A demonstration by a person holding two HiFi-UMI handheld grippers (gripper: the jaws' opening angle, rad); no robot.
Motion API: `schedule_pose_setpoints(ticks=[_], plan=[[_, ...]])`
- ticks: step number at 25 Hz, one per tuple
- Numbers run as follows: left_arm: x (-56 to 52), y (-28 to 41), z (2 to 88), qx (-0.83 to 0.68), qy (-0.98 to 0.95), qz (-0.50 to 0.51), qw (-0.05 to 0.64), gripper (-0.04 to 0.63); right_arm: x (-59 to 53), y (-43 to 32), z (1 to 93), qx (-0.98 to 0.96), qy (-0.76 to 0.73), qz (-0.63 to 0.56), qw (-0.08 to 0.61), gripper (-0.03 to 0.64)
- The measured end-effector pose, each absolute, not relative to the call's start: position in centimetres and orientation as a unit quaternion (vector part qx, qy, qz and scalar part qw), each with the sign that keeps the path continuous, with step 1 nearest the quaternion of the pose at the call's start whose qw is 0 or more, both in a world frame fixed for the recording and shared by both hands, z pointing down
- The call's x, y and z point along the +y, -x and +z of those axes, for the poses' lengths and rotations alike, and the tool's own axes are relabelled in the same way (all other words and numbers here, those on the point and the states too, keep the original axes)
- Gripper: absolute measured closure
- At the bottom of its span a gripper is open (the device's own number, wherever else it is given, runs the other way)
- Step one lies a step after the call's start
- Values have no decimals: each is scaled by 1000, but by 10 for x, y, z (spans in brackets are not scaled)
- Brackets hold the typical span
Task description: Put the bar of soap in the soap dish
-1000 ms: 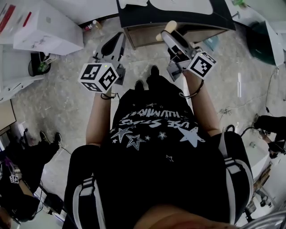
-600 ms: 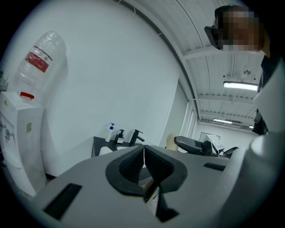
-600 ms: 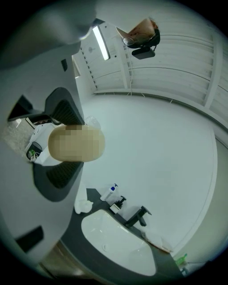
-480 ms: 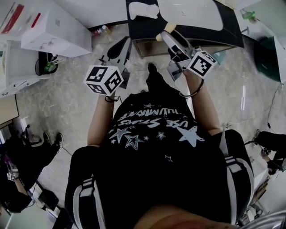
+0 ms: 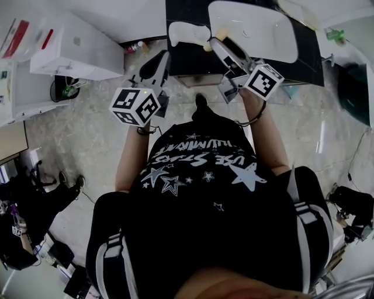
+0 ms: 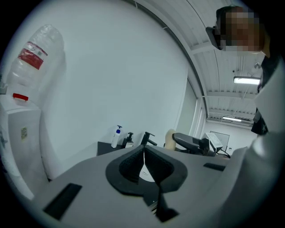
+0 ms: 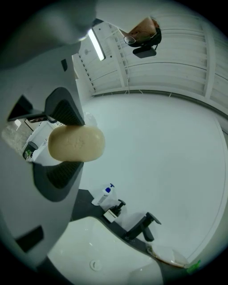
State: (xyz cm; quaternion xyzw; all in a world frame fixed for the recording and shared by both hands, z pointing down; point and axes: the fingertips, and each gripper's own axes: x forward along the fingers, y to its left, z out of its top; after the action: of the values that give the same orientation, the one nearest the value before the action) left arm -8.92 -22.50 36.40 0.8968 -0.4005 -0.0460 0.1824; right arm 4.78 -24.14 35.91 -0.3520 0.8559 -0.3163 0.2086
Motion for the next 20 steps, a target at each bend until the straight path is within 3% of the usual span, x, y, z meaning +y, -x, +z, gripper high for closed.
schedule_pose_setpoints(ticks=[15,20], plan=[[-305,71,385,-452,-871,-37,191,583,-332,-52,406,885,313,-322,125,351],[-323,68,395,-470,-860,-31,198,583,-348,-44,426,908,291,-297,48,353]])
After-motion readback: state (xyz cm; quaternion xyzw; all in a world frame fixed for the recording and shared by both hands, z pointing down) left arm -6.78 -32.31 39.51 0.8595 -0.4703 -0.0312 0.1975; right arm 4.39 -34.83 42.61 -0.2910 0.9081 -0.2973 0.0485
